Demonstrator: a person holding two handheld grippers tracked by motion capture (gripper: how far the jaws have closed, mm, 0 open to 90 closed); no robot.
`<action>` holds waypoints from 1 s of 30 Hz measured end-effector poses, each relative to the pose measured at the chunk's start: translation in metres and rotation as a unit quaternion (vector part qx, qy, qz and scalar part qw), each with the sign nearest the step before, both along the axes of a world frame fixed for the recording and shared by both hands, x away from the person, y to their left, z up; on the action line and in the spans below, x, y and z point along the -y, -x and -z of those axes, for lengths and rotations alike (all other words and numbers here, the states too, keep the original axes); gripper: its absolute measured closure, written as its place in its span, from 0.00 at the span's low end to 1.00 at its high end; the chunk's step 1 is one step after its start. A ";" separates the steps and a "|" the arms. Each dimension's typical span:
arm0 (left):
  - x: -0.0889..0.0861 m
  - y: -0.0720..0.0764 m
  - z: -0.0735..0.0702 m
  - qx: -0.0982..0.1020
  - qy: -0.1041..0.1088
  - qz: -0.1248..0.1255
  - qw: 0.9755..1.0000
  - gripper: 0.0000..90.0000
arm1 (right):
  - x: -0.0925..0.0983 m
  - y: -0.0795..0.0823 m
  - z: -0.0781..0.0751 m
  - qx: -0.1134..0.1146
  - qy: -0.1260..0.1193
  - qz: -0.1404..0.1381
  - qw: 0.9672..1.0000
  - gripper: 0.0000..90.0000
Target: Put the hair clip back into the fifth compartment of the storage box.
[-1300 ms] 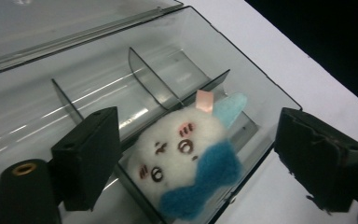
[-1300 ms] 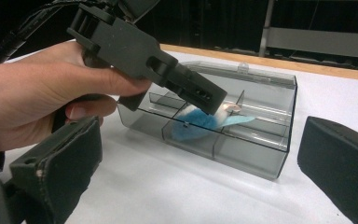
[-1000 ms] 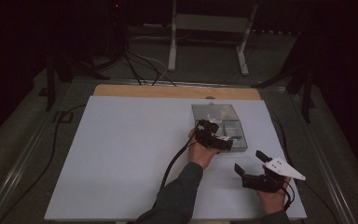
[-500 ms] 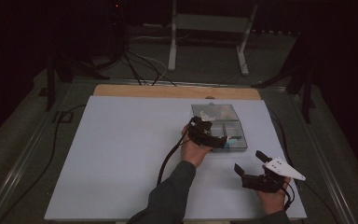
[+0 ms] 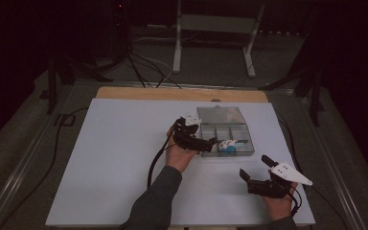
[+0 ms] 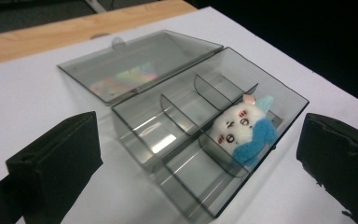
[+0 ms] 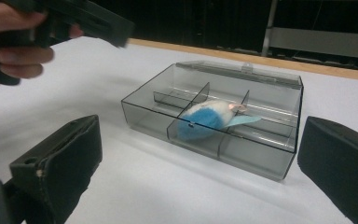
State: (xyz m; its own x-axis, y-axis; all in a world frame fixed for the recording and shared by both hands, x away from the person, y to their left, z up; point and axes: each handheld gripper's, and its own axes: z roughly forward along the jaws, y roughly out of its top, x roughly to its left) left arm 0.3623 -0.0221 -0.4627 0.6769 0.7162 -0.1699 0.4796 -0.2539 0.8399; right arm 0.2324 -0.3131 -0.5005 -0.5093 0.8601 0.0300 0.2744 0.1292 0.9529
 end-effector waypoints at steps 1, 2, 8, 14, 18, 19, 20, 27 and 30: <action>-0.004 0.001 -0.001 0.003 -0.001 0.000 1.000 0.01 | 0.000 0.000 0.000 0.000 0.000 0.000 1.000 0.00; -0.007 0.003 -0.003 0.005 -0.004 0.003 1.000 0.01 | 0.000 0.000 0.000 0.000 0.000 0.000 1.000 0.00; -0.034 0.013 -0.012 0.032 -0.015 0.010 0.999 0.01 | 0.000 0.001 0.000 0.000 0.000 0.000 1.000 0.00; -0.061 0.021 -0.017 0.047 -0.007 0.000 0.999 0.01 | -0.003 0.001 0.000 0.001 0.004 -0.005 1.000 0.00; -0.088 0.027 -0.013 0.050 -0.008 -0.019 0.999 0.01 | -0.003 0.001 0.001 0.001 0.004 -0.004 1.000 0.00; -0.094 0.029 -0.012 0.054 -0.004 -0.023 0.998 0.01 | -0.002 0.001 0.001 0.001 0.003 -0.003 1.000 0.00; -0.101 0.032 -0.012 0.057 -0.004 -0.027 0.998 0.01 | -0.002 0.001 0.000 0.001 0.003 -0.002 1.000 0.00; -0.149 0.056 -0.013 0.092 0.000 -0.057 0.994 0.01 | -0.004 0.001 0.001 0.001 0.003 -0.003 1.000 0.00; -0.164 0.068 -0.010 0.103 -0.010 -0.068 0.992 0.01 | -0.005 0.000 0.001 0.002 0.006 -0.005 1.000 0.00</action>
State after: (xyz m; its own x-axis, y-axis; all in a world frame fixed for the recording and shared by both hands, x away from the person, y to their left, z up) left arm 0.2945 0.1422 -0.4523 0.5919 0.8057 -0.0229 0.3289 -0.2156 0.9194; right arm 0.2322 -0.3081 -0.5014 -0.5178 0.8553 0.0180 0.2684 0.1425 0.9527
